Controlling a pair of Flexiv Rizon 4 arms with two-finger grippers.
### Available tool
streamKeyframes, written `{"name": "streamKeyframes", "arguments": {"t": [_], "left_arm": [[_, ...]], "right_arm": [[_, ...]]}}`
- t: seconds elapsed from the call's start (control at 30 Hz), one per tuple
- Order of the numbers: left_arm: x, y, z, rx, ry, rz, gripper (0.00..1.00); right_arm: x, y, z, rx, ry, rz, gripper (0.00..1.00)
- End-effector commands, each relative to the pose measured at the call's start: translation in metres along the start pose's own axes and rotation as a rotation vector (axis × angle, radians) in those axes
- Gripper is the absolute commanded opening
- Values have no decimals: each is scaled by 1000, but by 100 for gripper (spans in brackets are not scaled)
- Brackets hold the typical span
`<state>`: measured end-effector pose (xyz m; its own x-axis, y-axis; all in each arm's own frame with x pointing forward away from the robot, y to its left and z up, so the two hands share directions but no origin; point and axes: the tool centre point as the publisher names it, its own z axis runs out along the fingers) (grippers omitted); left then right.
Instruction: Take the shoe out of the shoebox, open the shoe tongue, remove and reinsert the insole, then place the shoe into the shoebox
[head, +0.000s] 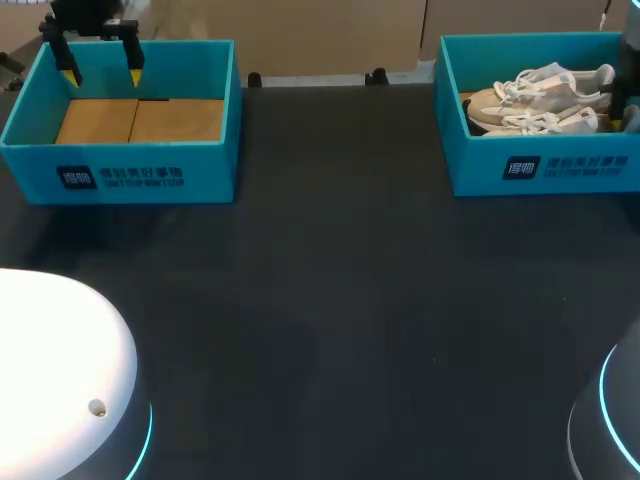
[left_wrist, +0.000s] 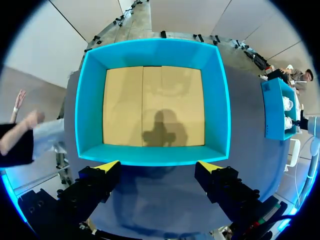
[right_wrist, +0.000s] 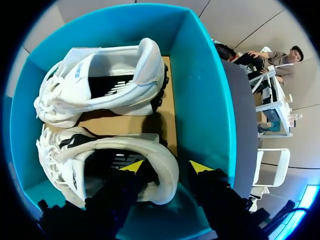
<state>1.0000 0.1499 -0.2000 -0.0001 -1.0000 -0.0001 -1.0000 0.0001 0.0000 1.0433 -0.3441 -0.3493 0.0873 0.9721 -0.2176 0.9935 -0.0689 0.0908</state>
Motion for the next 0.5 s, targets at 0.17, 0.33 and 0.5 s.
{"name": "streamKeyframes", "arguments": {"t": [0.17,0.33,0.5], "left_arm": [[0,0,0,0,0,0,100],[0,0,0,0,0,0,100],[0,0,0,0,0,0,100]], "right_arm": [[4,1,15,19,-11,-2,50],[4,3,23,39,-7,8,44],[2,2,27,52,-21,13,0]]}}
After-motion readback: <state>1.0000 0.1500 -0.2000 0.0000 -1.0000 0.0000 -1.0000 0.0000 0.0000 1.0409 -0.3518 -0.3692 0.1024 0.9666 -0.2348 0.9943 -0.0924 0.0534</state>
